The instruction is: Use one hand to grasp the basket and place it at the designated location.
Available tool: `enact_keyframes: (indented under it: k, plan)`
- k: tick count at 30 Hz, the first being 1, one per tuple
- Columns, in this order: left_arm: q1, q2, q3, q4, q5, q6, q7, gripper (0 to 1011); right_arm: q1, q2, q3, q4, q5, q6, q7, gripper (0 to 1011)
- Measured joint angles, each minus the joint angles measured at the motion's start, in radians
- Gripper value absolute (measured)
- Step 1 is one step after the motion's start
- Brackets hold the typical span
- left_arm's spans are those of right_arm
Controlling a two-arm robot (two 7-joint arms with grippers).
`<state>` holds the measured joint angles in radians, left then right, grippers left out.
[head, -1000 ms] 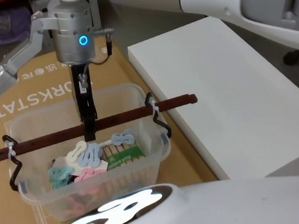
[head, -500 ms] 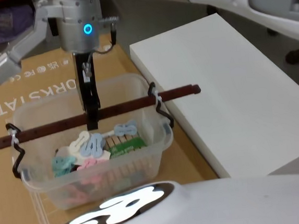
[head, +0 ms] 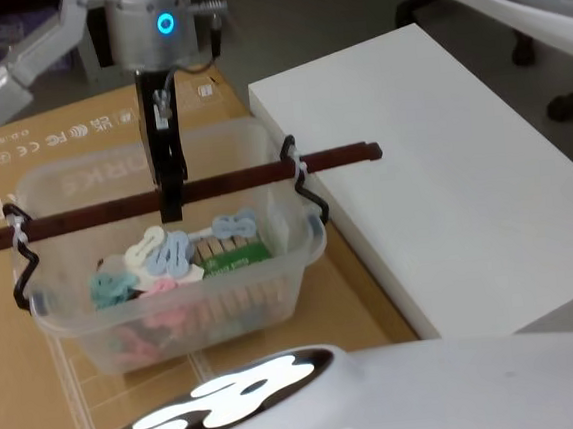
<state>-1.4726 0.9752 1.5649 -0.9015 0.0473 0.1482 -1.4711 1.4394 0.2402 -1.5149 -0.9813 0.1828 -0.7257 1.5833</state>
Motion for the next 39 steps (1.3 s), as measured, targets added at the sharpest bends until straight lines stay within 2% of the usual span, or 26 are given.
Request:
enact_keyframes:
  k: [15,39]
  plan:
    - [0.000,0.000,0.000,0.000,0.000,0.000,0.000,0,0.045,-0.003,0.022,0.035,0.005,-0.014,0.004,241]
    - [0.000,0.000,0.000,0.000,0.000,0.000,0.000,0,0.089,0.012,0.046,0.047,0.007,-0.013,-0.001,241]
